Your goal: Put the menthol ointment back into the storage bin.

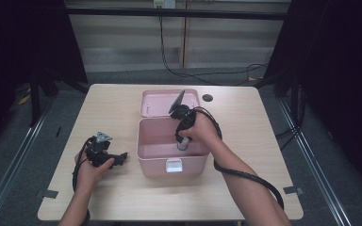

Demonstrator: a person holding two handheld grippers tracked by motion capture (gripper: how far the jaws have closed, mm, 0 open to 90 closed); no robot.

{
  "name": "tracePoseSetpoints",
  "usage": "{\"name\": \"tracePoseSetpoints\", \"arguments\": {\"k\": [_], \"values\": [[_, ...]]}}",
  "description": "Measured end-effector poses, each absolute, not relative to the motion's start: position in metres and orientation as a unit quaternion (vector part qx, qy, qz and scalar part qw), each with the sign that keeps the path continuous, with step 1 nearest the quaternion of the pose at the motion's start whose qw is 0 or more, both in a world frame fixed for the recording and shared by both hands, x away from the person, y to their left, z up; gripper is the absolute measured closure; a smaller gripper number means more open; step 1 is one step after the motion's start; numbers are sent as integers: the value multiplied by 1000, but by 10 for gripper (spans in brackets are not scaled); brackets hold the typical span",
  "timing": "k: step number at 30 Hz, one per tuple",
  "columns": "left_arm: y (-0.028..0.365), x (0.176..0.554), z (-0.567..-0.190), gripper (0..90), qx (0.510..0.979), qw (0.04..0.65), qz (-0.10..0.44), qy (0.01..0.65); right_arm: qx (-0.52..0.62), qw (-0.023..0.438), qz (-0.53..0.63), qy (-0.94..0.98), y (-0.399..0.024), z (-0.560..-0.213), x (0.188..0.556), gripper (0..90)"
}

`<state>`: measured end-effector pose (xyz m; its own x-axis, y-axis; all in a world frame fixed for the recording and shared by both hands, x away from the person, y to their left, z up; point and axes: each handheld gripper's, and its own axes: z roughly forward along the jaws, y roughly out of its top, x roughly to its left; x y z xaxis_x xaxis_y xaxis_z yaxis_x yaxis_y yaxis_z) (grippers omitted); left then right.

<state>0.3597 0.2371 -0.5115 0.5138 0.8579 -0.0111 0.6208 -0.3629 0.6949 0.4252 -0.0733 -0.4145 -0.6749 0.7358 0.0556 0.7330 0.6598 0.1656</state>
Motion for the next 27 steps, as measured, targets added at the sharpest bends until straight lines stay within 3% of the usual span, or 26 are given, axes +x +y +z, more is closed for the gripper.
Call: {"name": "tracePoseSetpoints", "arguments": {"k": [13,27], "values": [[237,360,-511,0,806,328,181,459,401,6,102,910,-80,-408,419,480],[237,360,-511,0,806,327,180,459,385,4,128,914,-90,-378,408,489]]}}
